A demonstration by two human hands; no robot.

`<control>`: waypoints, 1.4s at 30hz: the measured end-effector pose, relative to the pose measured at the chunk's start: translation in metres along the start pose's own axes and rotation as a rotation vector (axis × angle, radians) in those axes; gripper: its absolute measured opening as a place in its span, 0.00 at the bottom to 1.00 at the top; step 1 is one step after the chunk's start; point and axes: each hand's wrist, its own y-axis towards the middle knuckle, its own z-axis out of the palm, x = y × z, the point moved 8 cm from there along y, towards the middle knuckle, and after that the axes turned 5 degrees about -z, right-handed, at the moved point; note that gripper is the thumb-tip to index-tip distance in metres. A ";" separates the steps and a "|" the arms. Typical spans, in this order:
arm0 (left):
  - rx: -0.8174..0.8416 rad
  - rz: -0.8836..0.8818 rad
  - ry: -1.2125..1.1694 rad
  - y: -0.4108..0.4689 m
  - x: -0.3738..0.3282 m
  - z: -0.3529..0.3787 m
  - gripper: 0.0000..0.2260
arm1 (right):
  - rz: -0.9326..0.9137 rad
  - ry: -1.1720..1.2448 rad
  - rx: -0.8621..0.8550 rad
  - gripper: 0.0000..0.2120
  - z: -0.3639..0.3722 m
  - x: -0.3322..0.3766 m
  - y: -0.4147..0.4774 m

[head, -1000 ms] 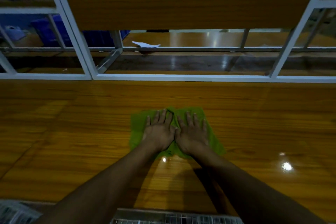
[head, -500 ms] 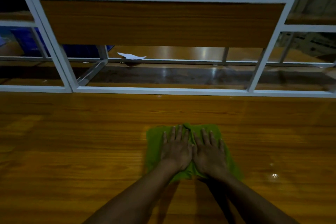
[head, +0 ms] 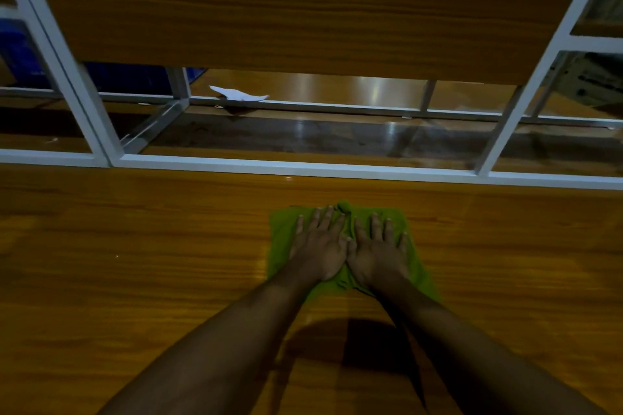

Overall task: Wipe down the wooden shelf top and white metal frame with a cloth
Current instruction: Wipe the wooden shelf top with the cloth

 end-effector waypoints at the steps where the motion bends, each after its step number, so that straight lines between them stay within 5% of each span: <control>1: -0.001 -0.012 0.005 0.001 0.009 -0.002 0.26 | -0.002 -0.004 0.003 0.30 0.000 0.008 0.005; 10: -0.020 -0.136 -0.008 -0.035 0.104 -0.015 0.26 | -0.127 -0.015 0.005 0.30 0.012 0.107 0.007; 20: -0.016 -0.169 0.049 -0.115 0.135 -0.014 0.26 | -0.169 0.010 0.035 0.29 0.023 0.156 -0.063; 34: -0.016 -0.078 0.049 -0.250 0.056 0.004 0.27 | -0.166 0.052 -0.058 0.34 0.028 0.112 -0.222; 42: -0.012 -0.010 0.028 -0.254 -0.012 0.015 0.32 | -0.084 0.052 -0.069 0.35 0.026 0.048 -0.251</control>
